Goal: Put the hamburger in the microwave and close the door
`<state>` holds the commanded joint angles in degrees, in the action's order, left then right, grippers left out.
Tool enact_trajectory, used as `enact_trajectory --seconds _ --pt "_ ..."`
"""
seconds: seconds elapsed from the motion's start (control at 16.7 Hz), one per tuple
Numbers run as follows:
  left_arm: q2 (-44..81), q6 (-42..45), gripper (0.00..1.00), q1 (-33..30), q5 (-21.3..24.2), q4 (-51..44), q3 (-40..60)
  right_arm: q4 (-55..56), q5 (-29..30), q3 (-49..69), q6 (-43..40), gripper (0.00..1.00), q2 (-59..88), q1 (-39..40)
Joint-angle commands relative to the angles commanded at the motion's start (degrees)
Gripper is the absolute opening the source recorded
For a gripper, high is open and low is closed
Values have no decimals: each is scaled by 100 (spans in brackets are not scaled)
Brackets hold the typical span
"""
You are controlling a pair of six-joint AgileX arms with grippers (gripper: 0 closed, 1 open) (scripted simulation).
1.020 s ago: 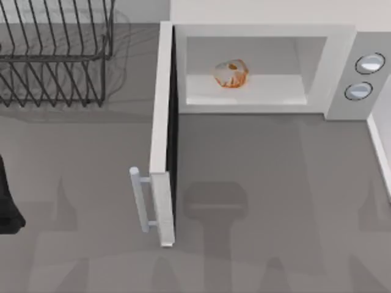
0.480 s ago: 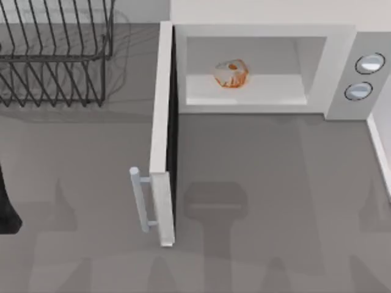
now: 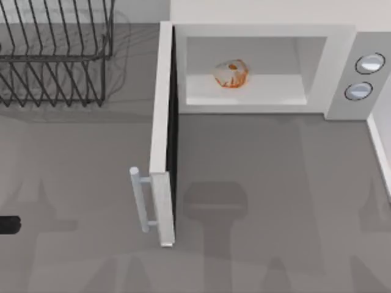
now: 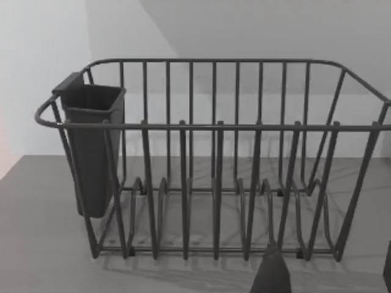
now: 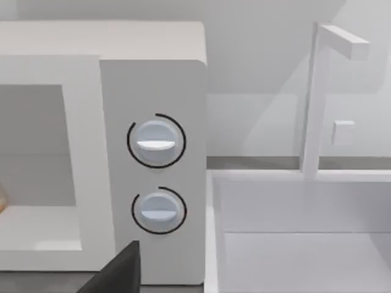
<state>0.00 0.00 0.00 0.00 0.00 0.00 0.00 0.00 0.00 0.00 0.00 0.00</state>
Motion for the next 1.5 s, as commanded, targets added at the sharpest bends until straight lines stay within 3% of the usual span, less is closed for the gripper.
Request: enact_trajectory --seconds 0.12,0.18,0.72,1.5 --pt "0 0 2 0 0 0 0 0 0 0 0 100 0 0" --pt "0 0 0 0 0 0 0 0 0 0 0 100 0 0" --pt "16 0 0 16 17 8 8 0 0 0 0 100 0 0" --pt "1105 18 0 986 987 547 555 0 0 0 0 100 0 0"
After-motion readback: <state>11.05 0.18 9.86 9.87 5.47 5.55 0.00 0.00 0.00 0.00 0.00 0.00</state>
